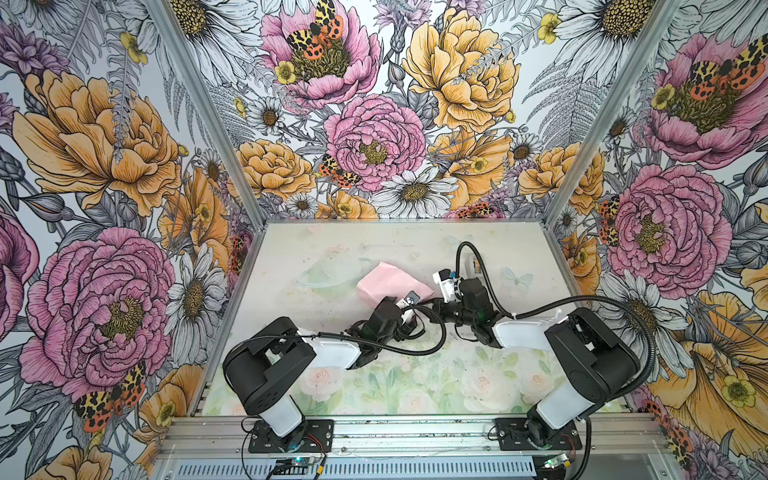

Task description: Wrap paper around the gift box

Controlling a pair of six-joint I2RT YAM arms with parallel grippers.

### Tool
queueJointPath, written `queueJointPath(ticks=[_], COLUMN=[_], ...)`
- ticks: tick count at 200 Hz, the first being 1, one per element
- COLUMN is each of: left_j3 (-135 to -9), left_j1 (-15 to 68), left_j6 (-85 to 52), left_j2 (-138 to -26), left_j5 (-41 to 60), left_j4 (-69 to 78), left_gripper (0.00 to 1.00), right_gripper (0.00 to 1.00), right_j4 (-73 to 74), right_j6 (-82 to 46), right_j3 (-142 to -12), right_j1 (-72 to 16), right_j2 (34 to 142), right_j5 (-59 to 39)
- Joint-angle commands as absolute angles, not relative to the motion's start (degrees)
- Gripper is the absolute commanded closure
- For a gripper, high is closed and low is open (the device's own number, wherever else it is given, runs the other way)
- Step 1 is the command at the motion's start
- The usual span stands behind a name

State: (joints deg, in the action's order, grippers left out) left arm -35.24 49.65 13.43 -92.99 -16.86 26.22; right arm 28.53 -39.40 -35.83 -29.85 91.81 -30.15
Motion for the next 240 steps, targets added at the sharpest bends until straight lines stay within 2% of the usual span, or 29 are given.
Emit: queueJointPath(ticks=[1,108,136,166,185,200,240], left_j3=[-36.0,-36.0,-35.9,-36.1,-36.1,-36.4,-37.9], left_j1=[50.0,50.4,51.0,51.6,51.7,51.6,48.7], left_j6=[13.4,13.5,13.6,13.3,11.9,10.3,-1.1], left_j2=[-92.7,-92.3,-91.2,-87.3,-82.9,-78.9,-68.2], left_j5=[-16.0,-16.0,-16.5,-17.4,-17.5,-17.7,-19.3], left_j4=[23.6,23.5,23.4,22.6,21.1,18.8,7.2], left_gripper=[0.23,0.23,0.22,0.18,0.14,0.12,0.12], right_gripper=[1.0,1.0,1.0,0.86,0.73,0.66,0.53], right_j4=[28.6,25.5,25.4,20.3,12.9,6.0,-6.7], right_j6=[-37.8,-38.8,-38.6,-36.2,-33.3,-31.0,-26.4], right_j3=[-35.7,-39.1,-38.4,-38.1,-39.5,-41.9,-51.0], right_j1=[-30.3,-30.3,-30.3,-30.2,-29.7,-28.8,-25.1], right_j2=[88.3,96.5,94.3,87.0,82.1,80.2,84.0], right_j5=[-29.5,-28.3,-28.1,-26.1,-24.3,-23.0,-21.1])
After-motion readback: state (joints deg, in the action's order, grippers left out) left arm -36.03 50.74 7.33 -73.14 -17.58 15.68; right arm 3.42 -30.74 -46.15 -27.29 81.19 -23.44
